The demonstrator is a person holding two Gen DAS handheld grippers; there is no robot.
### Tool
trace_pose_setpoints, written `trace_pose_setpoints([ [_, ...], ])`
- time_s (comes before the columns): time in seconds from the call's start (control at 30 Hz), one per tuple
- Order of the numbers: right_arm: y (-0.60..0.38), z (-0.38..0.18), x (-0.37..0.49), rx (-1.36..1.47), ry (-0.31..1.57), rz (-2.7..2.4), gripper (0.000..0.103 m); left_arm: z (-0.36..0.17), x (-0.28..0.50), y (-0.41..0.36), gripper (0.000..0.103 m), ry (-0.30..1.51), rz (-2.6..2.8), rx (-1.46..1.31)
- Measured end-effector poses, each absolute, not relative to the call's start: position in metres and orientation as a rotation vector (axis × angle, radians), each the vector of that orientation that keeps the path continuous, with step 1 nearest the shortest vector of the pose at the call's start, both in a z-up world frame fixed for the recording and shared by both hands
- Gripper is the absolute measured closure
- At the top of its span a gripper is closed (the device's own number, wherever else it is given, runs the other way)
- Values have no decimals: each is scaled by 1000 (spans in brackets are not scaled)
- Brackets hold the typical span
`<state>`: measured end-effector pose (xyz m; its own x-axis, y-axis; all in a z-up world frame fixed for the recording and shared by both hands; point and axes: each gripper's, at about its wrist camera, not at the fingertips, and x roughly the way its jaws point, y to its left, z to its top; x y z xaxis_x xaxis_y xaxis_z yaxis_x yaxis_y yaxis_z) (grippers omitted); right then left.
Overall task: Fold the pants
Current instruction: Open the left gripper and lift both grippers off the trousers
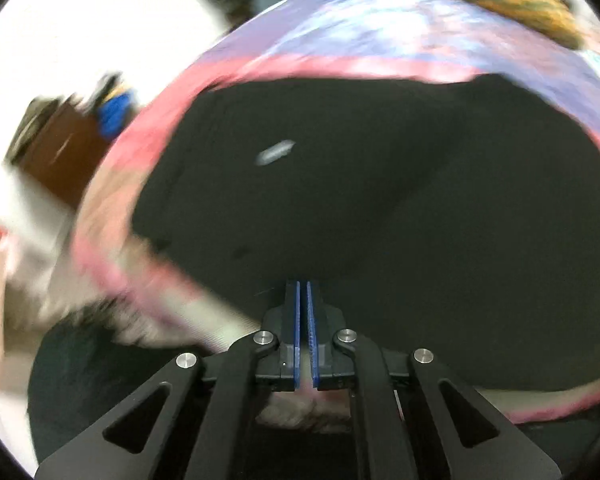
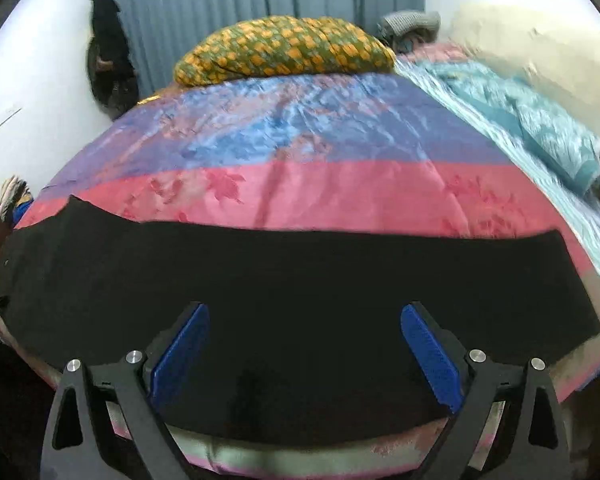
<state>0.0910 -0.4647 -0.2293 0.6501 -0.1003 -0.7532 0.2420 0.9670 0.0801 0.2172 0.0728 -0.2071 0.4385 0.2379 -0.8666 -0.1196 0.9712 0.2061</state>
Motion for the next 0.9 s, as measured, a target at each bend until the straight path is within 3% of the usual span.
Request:
trace_pose_setpoints([
  [0.17, -479, -267, 99, 284, 992, -193, 6, -192, 208, 106, 94, 1081, 204, -118],
  [0.23, -477, -270, 102, 262, 990, -195, 4, -178, 199, 98, 67, 1029, 161, -137],
  [0.27, -476, -269, 102, 258, 992, -195, 4, -168, 195, 86, 44, 991, 127, -129],
  [0.3, -475, -269, 102, 254, 992, -199, 4, -161, 192, 76, 33, 963, 100, -115],
  [0.33, -475, -266, 101, 250, 981, -205, 4, -156, 191, 65, 30, 941, 67, -97],
  [0.57, -451, -241, 94, 126, 862, -166, 4, -160, 223, -42, 29, 869, -133, 197],
  [0.63, -450, -246, 96, 116, 887, -163, 4, -175, 241, -48, 39, 888, -86, 260],
  [0.67, -453, -247, 95, 126, 891, -166, 4, -192, 258, -43, 53, 947, -34, 279],
  [0.7, -460, -247, 94, 146, 888, -180, 4, -202, 273, -34, 54, 988, -6, 267],
  [0.9, -531, -277, 82, 453, 936, -302, 2, -206, 282, 0, 36, 964, 77, 204],
])
